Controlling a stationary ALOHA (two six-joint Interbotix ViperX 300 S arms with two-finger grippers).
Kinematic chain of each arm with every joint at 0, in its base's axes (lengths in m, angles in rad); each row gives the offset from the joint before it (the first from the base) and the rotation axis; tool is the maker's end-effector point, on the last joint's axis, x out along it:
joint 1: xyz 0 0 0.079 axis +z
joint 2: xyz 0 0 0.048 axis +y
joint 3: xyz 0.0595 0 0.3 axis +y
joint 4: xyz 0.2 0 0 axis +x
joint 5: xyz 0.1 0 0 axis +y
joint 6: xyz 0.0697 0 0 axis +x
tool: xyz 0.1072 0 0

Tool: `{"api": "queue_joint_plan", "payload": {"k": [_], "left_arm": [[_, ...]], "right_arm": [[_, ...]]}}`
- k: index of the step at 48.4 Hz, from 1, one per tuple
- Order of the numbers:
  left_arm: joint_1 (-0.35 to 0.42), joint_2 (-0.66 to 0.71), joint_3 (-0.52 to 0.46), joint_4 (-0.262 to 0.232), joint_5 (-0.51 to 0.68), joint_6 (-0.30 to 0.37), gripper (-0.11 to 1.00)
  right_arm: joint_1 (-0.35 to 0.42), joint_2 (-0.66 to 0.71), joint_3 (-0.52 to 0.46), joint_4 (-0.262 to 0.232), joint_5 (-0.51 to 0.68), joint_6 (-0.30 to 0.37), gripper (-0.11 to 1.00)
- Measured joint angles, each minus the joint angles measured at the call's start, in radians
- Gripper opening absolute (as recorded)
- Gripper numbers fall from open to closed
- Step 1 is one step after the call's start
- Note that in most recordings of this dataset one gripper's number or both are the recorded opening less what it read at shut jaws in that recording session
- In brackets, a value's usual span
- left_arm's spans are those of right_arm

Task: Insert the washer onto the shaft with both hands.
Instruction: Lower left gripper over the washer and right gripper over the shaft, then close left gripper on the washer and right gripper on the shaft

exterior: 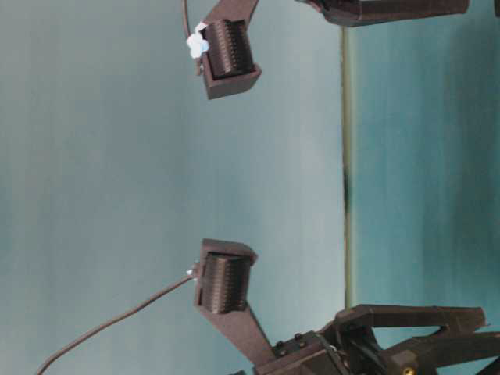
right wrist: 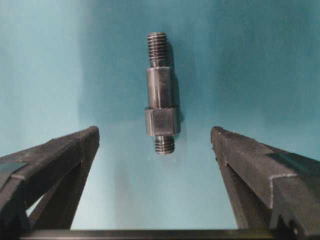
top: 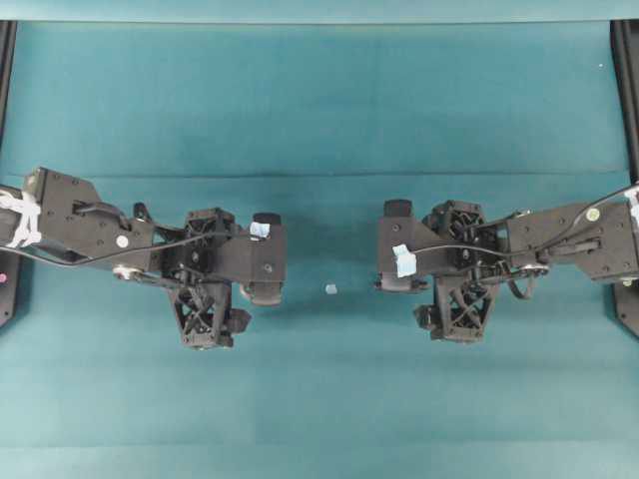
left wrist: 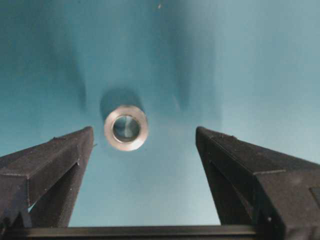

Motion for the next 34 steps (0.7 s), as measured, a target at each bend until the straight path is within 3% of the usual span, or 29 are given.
{"api": "queue_joint_plan", "payload": {"k": [34], "left_arm": [[0.023,0.037,-0.002,0.000,-0.017,0.012,0.92]], "right_arm": [[0.000,0.043,0.003,0.000,-0.055,0.000,0.83]]}}
